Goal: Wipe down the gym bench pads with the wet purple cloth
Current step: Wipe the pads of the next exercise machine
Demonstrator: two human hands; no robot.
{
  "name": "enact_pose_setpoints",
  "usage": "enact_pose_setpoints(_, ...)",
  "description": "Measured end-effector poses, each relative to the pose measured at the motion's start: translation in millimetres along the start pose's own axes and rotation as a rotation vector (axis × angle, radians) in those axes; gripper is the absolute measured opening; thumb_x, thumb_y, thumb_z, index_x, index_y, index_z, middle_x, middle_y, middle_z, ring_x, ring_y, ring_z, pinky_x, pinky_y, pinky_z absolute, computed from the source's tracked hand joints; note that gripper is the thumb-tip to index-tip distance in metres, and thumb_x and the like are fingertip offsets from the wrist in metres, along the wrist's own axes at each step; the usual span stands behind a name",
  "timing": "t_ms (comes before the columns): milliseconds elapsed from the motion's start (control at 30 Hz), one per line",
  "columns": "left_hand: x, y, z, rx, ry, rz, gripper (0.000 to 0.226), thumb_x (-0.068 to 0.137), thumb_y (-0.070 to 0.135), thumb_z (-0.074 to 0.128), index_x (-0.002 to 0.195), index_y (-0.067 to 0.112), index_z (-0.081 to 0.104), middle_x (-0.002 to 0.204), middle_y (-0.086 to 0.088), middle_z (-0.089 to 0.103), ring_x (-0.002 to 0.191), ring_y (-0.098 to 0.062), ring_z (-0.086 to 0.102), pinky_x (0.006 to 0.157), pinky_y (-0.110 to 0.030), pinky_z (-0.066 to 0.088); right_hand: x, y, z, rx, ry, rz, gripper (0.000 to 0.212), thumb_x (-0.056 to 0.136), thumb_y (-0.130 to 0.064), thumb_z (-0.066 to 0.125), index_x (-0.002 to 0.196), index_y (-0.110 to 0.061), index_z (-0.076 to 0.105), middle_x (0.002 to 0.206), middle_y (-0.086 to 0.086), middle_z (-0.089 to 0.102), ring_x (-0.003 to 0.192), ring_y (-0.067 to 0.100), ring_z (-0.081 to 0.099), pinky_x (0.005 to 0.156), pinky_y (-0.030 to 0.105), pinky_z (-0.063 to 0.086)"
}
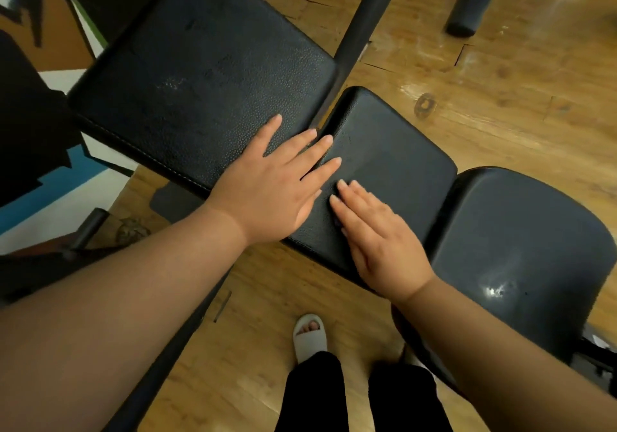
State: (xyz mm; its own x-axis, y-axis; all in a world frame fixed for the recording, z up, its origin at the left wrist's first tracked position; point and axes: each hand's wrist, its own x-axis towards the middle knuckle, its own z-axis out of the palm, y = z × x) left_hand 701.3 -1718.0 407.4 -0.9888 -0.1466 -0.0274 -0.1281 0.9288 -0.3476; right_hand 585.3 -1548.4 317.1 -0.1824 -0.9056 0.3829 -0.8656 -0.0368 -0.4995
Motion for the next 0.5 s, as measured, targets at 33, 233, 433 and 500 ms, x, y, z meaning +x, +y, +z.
enact_pose_setpoints(33,0,1,0,-0.001,0.007,-0.008,0.048,0.098,0.032,0.033,0.14,0.016,0.05,0.145,-0.011,0.048,0.135,-0.028,0.044,0.112,-0.058,0.027,9,10,-3,0.007,0.014,0.027,0.04,0.1,-0.011,0.041,0.138,-0.001,0.048,0.147,0.018,0.042,0.139,0.031,0.036,0.114,0.044,0.033)
enact_pose_setpoints(233,-6,28,0,-0.068,0.041,-0.235,0.048,0.096,0.03,0.037,0.138,0.015,0.052,0.144,-0.011,0.05,0.137,-0.026,0.041,0.115,-0.053,0.024,16,12,-3,0.071,0.015,0.094,0.044,0.098,-0.012,0.04,0.141,-0.002,0.045,0.15,0.017,0.037,0.143,0.032,0.03,0.117,0.045,0.027)
enact_pose_setpoints(433,-7,71,-2,-0.147,0.032,-0.527,0.049,0.094,0.025,0.037,0.14,0.013,0.049,0.148,-0.009,0.045,0.139,-0.024,0.039,0.117,-0.051,0.014,21,39,-15,0.027,-0.068,-0.17,0.041,0.098,-0.01,0.046,0.138,-0.002,0.049,0.147,0.017,0.043,0.139,0.03,0.037,0.115,0.042,0.031)
enact_pose_setpoints(500,1,77,-4,-0.154,0.018,-0.595,0.049,0.094,0.026,0.037,0.14,0.013,0.05,0.149,-0.008,0.044,0.14,-0.023,0.037,0.117,-0.054,0.012,52,50,-16,0.024,-0.026,-0.117,0.041,0.099,-0.012,0.044,0.138,-0.002,0.049,0.146,0.018,0.043,0.139,0.031,0.037,0.117,0.039,0.027)
